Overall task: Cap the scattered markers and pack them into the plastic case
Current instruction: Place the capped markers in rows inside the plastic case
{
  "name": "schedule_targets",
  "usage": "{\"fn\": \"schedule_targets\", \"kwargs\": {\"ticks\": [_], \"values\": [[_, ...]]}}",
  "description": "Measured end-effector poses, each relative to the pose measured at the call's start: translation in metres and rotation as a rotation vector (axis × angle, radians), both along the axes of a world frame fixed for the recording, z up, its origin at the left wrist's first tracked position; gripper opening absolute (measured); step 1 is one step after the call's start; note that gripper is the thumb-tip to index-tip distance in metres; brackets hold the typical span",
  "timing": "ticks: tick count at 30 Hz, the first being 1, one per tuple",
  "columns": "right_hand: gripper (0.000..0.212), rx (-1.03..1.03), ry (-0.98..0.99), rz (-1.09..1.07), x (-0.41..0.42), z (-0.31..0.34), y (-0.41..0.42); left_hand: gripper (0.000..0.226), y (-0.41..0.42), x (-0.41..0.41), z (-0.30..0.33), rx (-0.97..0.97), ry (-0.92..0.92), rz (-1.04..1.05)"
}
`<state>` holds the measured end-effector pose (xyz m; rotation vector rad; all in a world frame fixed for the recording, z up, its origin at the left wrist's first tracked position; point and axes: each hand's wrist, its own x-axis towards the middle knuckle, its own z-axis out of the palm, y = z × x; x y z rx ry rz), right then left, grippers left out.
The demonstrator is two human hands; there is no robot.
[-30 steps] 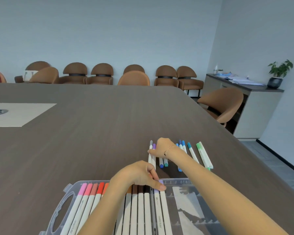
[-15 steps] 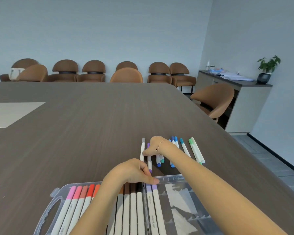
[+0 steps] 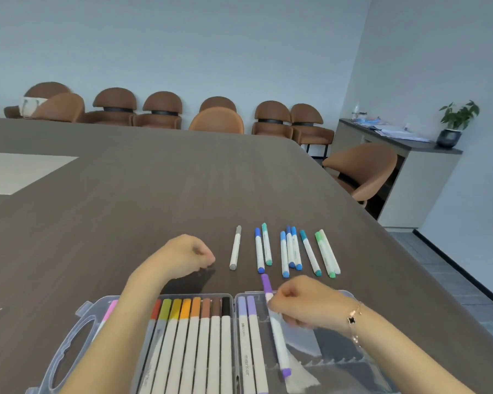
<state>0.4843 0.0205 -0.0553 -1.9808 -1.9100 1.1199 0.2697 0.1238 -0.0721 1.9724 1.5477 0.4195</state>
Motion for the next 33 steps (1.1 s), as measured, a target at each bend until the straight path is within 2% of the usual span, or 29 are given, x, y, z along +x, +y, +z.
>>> {"fn": "schedule_targets", "kwargs": {"ticks": [2,4,9,12,15,21,23,24,27,31,33], "values": [[0.038,0.053,-0.002,-0.015,-0.004,-0.014,-0.007,0.017,0.004,0.003,-0.008,0.129,-0.014,0.067],[0.037,0.138,-0.005,-0.04,-0.008,-0.025,-0.012,0.027,0.005,0.012,-0.017,0.217,-0.011,0.028],[0.039,0.364,-0.16,0.029,-0.013,-0.035,-0.024,0.042,-0.004,0.041,-0.029,0.194,0.101,-0.191],[0.038,0.335,-0.139,0.053,-0.01,-0.039,-0.026,0.042,-0.007,0.047,-0.032,0.172,0.226,-0.27],[0.038,0.28,-0.102,0.082,-0.007,-0.04,-0.027,0.043,-0.006,0.048,-0.032,0.162,0.246,-0.289],[0.04,0.357,-0.213,0.185,-0.009,-0.028,-0.033,0.035,-0.007,0.05,-0.03,0.306,0.172,-0.18],[0.029,0.489,-0.412,0.271,-0.014,-0.03,-0.037,0.03,-0.007,0.05,-0.029,0.345,0.163,-0.13],[0.026,0.546,-0.575,0.33,-0.015,-0.036,-0.036,0.029,-0.006,0.05,-0.03,0.354,0.154,-0.104],[0.044,0.546,-0.694,0.317,-0.022,-0.043,-0.037,0.029,-0.004,0.049,-0.033,0.35,0.121,-0.026],[0.02,0.49,-0.823,0.518,-0.032,-0.04,-0.038,0.025,-0.001,0.047,-0.036,0.348,0.097,0.104],[0.022,0.474,-0.811,0.531,-0.032,-0.039,-0.035,0.021,-0.001,0.047,-0.037,0.349,0.079,0.172]]}}
